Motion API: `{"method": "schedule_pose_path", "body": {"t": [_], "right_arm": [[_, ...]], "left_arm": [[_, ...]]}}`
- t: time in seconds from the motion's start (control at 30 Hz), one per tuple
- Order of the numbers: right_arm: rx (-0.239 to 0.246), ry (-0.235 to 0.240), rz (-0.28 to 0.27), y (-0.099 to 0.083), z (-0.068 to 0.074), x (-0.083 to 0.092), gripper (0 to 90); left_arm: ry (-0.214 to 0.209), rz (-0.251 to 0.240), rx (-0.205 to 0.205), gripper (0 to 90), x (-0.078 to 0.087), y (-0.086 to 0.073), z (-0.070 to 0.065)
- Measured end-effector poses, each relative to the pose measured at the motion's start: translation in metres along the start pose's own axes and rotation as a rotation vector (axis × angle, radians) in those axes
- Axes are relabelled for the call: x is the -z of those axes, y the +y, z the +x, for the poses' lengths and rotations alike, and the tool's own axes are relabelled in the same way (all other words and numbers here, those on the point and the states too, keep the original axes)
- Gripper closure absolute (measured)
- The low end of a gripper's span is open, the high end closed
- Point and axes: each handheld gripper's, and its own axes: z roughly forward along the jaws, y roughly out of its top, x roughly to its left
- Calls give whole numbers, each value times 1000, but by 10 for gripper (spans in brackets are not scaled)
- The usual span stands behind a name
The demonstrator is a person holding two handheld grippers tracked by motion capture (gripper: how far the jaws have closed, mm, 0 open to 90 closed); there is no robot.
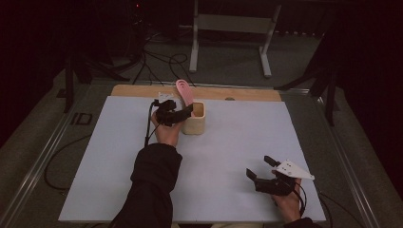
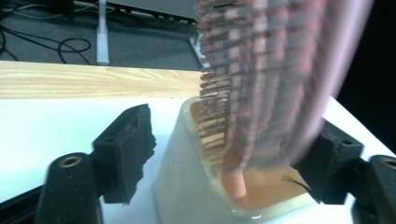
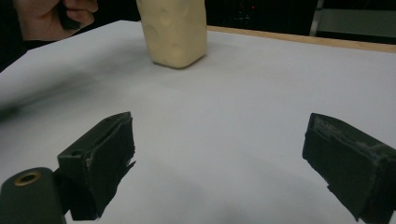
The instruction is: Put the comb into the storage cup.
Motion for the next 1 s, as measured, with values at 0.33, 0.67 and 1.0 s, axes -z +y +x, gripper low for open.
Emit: {"method": "schedule_pose_path", "body": {"t": [0.33, 0.67, 1.0], "right_arm": [[0, 3, 5, 0, 1, -1, 88], [0, 5, 6, 0, 1, -1, 88], [0, 6, 8, 0, 2, -2, 88]], "left_arm": [[30, 14, -37, 147, 7, 3, -1], [48, 31, -96, 51, 17, 8, -3], [73, 50, -204, 1, 31, 11, -9]]}}
